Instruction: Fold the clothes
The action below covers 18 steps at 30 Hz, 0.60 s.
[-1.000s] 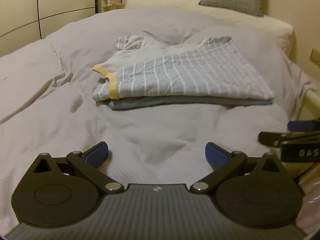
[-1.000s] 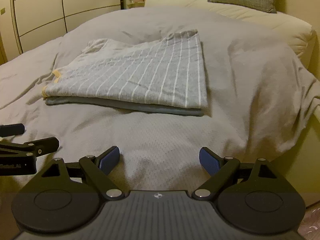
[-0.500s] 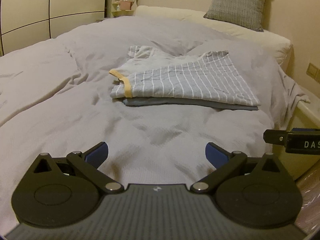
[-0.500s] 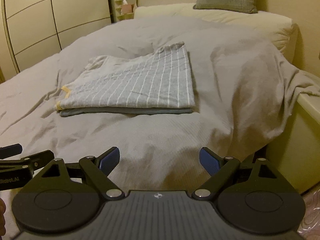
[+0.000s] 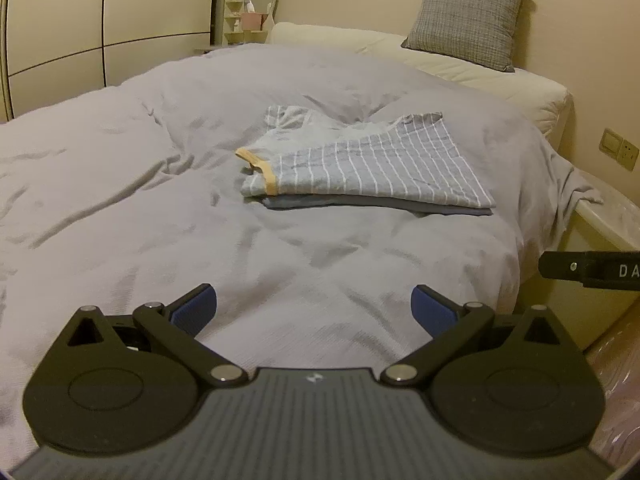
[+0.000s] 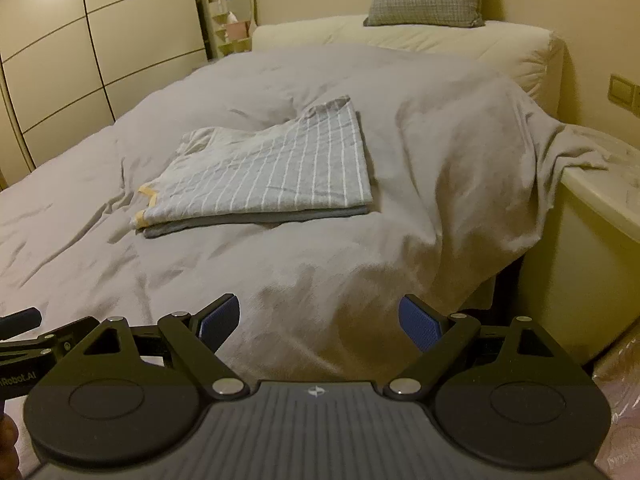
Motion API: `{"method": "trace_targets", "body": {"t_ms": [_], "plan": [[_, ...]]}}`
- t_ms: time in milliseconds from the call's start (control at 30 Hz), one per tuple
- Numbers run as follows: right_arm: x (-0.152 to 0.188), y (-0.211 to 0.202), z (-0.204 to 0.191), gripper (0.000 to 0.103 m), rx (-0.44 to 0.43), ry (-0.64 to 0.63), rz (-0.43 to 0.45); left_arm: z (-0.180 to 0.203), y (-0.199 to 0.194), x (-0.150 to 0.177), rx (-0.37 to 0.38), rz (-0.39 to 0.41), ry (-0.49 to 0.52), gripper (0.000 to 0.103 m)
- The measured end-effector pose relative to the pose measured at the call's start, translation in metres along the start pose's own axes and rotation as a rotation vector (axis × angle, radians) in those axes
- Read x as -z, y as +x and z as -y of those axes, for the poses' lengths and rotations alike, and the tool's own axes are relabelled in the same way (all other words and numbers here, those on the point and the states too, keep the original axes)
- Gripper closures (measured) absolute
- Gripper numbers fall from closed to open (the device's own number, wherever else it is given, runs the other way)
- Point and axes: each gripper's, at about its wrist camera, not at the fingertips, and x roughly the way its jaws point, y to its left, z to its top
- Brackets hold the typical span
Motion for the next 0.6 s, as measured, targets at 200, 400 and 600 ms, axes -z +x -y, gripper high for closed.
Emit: {"method": "trace_targets", "body": {"t_ms": [200, 400, 600], "plan": [[0.005, -0.018, -0.010, 0.014, -0.012, -0.010, 0.005, -0.005, -0.017, 0.004, -0.008, 0.008, -0.013, 0.001], [0.010, -0.026, -0.018, 0.014, -0.015, -0.032, -0.005, -0.007, -0.023, 0.010, -0.009, 0.011, -0.013, 0.001], [0.010, -0.031, -0.020, 0.014, -0.003, -0.039, 0.011, -0.006, -0.023, 0.010, -0.004, 0.010, -0.014, 0.001]]}}
